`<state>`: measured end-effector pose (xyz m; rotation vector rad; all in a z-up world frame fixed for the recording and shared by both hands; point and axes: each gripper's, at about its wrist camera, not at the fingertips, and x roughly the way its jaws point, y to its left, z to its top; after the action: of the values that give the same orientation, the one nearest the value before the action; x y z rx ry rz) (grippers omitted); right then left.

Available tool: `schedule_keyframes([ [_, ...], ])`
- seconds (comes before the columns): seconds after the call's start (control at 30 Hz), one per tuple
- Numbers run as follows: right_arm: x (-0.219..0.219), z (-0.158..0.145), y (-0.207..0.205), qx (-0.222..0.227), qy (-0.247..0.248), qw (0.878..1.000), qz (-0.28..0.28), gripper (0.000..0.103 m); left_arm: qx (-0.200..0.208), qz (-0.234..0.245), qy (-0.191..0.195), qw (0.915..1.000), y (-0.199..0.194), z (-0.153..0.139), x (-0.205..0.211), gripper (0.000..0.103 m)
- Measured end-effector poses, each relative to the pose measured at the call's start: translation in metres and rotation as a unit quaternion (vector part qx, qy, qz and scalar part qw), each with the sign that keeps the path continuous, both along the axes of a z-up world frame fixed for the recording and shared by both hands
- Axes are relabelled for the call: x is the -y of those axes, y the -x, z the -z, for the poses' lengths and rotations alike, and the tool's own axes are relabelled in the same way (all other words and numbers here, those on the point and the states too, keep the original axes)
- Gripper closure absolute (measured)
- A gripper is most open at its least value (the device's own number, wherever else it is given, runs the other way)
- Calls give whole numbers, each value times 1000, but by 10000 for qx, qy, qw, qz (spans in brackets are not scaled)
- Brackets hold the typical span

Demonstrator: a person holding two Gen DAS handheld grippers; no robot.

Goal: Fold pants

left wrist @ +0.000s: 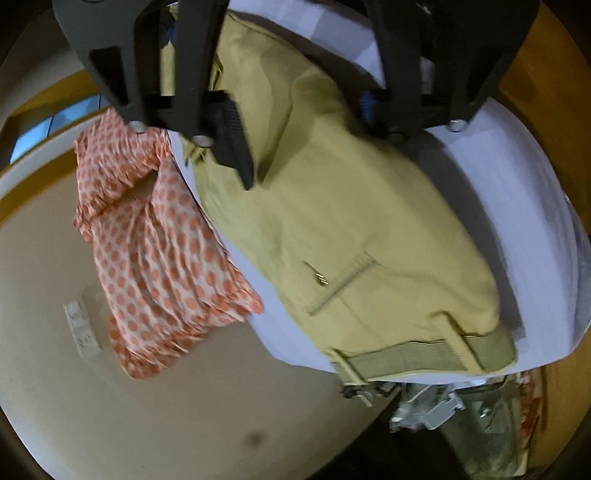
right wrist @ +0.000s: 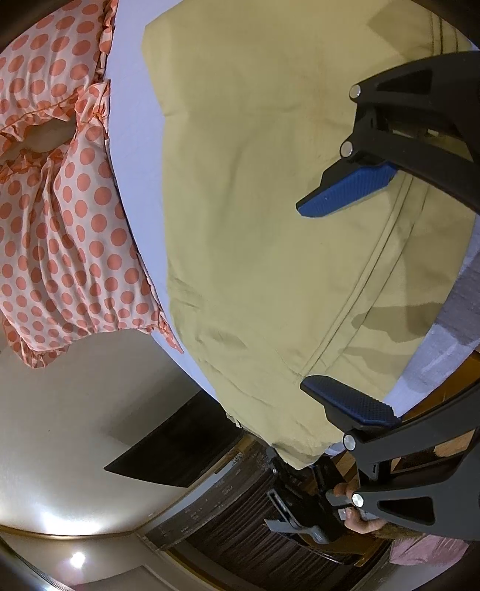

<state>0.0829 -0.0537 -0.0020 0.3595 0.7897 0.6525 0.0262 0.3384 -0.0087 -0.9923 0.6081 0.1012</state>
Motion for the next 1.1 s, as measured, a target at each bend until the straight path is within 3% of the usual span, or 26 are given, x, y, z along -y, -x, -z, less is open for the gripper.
schedule_keyframes([
  [0.03,0,0,0,6,-4,10000,-8,14,-15,-48,36,10000,-1,1,-3,66],
  [0.1,2,0,1,-11,-87,10000,-35,14,-94,-156,-53,9998,-3,-2,-9,82],
  [0.17,9,-2,1,-63,-256,9996,-31,14,-208,-145,-278,9993,-8,-8,-6,85],
  [0.3,31,-10,0,-104,-524,9985,111,14,-437,-66,-1547,9870,-28,-52,23,88],
  [0.4,61,-22,2,34,-737,9966,354,14,-286,217,-2581,9655,-51,-97,70,90],
  [0.47,85,-30,4,131,-872,9944,588,14,-24,627,-3254,9435,-68,-125,117,91],
  [0.57,137,-36,10,221,-1120,9860,1212,14,558,1719,-4147,8919,-86,-150,216,95],
  [0.6,150,-37,12,238,-1168,9832,1380,14,790,2382,-4422,8611,-87,-149,265,95],
  [0.63,168,-37,15,265,-1227,9788,1617,14,872,2782,-4540,8420,-85,-143,291,95],
  [0.67,184,-37,18,277,-1282,9744,1825,14,931,3256,-4658,8175,-81,-132,323,95],
  [0.73,208,-38,21,264,-1367,9675,2109,14,918,4343,-4960,7463,-59,-91,391,95],
  [0.8,226,-35,22,211,-1435,9631,2268,14,760,4993,-5195,6893,-36,-50,429,95],
  [0.87,237,-33,21,118,-1415,9614,2359,14,692,5081,-5539,6560,-19,-19,442,94],
  [0.93,240,-29,18,78,-1425,9618,2337,14,781,5010,-5595,6557,-12,-15,437,93],
  [1.0,240,-26,14,-31,-1337,9645,2278,14,880,5063,-5376,6685,-1,-23,425,87],
  [1.07,239,-26,10,-35,-1256,9658,2269,14,1072,5112,-5298,6681,13,-31,415,85],
  [1.1,238,-27,9,-18,-1230,9659,2278,14,1178,5094,-5303,6674,22,-36,408,78],
])
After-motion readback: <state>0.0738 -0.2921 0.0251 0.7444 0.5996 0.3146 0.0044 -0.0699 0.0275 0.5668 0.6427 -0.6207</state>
